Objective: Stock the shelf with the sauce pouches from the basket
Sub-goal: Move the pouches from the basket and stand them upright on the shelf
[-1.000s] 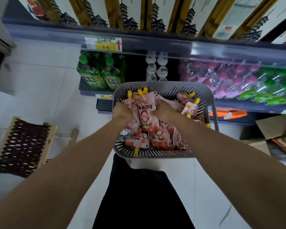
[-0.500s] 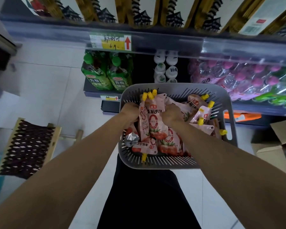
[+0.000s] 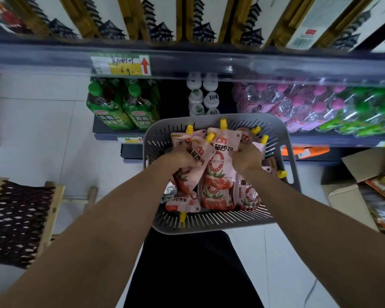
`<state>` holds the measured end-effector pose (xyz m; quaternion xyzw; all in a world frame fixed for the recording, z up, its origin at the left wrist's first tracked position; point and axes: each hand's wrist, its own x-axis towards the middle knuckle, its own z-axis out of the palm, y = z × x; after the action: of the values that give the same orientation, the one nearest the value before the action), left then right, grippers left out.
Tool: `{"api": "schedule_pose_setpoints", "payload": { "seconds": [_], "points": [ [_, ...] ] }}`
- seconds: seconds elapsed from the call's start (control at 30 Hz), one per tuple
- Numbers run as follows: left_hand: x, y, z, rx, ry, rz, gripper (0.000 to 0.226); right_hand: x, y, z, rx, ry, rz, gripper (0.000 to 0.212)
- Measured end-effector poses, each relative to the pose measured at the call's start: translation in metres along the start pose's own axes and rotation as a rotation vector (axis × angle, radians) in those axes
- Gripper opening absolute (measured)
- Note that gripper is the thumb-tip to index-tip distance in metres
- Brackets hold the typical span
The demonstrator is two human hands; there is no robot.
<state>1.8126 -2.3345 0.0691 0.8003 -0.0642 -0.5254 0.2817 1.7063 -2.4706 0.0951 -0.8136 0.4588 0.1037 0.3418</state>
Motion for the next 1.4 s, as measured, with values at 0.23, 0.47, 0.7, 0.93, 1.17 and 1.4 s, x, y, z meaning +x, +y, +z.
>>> {"api": "schedule_pose_setpoints", "payload": {
  "seconds": [0.23, 0.47, 0.7, 0.93, 1.17, 1.4],
  "points": [
    [-0.014, 0.008, -0.007, 0.207, 0.144, 0.062, 0.052, -0.008, 0.005, -0.022, 0.064, 0.003, 0.004, 0.021],
    [-0.065, 0.023, -0.029, 0.024, 0.231, 0.07, 0.058, -0.038, -0.012, -0.062, 0.105, 0.056, -0.113, 0.021],
    [-0.154, 0.074, -0.057, -0.227, 0.184, 0.154, 0.036, -0.08, -0.049, -0.13, 0.324, 0.087, -0.157, 0.013],
    [-0.259, 0.143, -0.101, -0.292, 0.205, 0.343, 0.049, -0.135, -0.103, -0.212, 0.481, 0.192, -0.318, 0.015],
    [-0.363, 0.202, -0.151, -0.246, 0.255, 0.559, 0.024, -0.191, -0.167, -0.292, 0.632, 0.238, -0.472, 0.015],
    [-0.444, 0.247, -0.199, -0.331, 0.382, 0.765, 0.006, -0.225, -0.234, -0.361, 0.763, 0.346, -0.611, 0.017]
  ]
}}
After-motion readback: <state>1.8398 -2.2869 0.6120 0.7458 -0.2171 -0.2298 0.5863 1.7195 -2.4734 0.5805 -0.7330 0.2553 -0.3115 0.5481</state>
